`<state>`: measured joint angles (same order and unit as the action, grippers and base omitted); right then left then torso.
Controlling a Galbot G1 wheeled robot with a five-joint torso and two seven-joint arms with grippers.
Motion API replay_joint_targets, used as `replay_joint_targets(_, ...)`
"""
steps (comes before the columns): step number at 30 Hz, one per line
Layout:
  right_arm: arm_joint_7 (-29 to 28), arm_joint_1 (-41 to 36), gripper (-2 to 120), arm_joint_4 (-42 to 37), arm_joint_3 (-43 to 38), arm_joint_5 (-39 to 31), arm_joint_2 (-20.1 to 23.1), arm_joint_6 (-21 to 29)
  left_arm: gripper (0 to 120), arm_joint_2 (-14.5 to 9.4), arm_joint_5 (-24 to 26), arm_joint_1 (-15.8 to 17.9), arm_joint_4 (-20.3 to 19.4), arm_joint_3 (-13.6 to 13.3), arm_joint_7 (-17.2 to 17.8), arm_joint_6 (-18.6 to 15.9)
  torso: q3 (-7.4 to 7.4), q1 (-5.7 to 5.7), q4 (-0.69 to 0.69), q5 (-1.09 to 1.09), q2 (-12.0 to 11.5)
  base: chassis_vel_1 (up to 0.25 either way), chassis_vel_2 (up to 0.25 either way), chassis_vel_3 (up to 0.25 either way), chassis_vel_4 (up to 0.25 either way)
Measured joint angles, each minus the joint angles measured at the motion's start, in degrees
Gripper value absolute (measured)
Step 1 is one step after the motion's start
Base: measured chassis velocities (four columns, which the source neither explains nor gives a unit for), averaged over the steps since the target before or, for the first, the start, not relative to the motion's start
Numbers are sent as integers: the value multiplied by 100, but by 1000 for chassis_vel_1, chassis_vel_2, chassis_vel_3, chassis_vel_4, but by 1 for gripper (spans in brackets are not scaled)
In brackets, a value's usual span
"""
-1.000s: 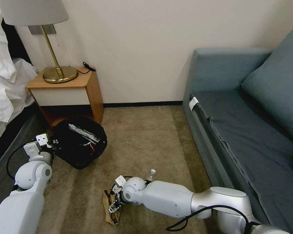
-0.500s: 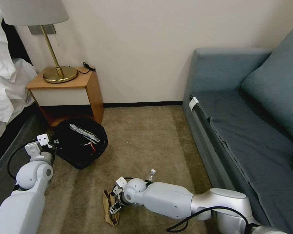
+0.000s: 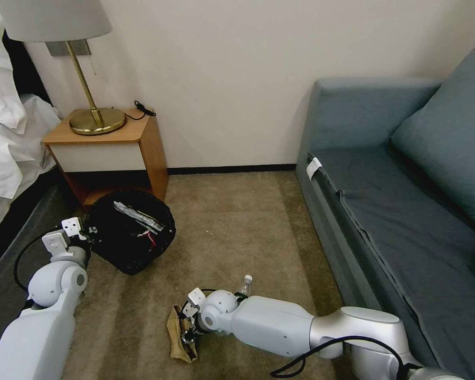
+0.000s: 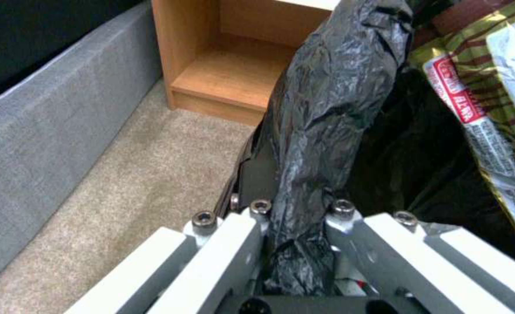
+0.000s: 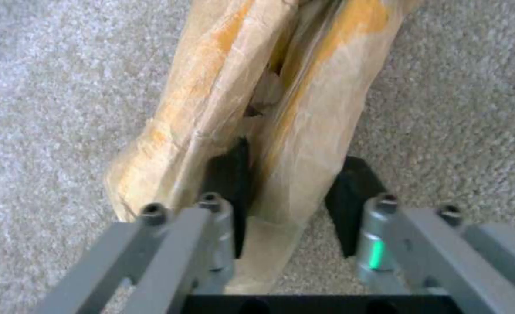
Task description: Pick up the trash bin, then pick up the garbage on the floor and place it into the trash bin.
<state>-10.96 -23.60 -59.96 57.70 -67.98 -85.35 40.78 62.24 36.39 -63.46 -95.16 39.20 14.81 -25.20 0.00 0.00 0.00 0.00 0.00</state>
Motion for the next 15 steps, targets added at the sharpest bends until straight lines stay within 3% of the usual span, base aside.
replay_joint_targets(2, 5, -5, 16, -1, -4, 7, 2, -4, 2, 0, -4, 2, 6, -2, -2, 3, 0, 0, 0, 0, 0, 0, 0, 0, 0)
replay_joint_targets(3, 5, -5, 16, -1, -4, 7, 2, -4, 2, 0, -4, 2, 6, -2, -2, 3, 0, 0, 0, 0, 0, 0, 0, 0, 0)
replay_joint_targets(5, 10, -9, 4, -11, -5, 12, 7, -6, 2, -2, -5, 2, 13, -2, -4, 5, 0, 0, 0, 0, 0, 0, 0, 0, 0)
replay_joint_targets(15, 17, 8, 0, -56, -44, 25, 34, -20, 2, -7, -15, 8, 48, -12, -14, 37, 0, 0, 0, 0, 0, 0, 0, 0, 0)
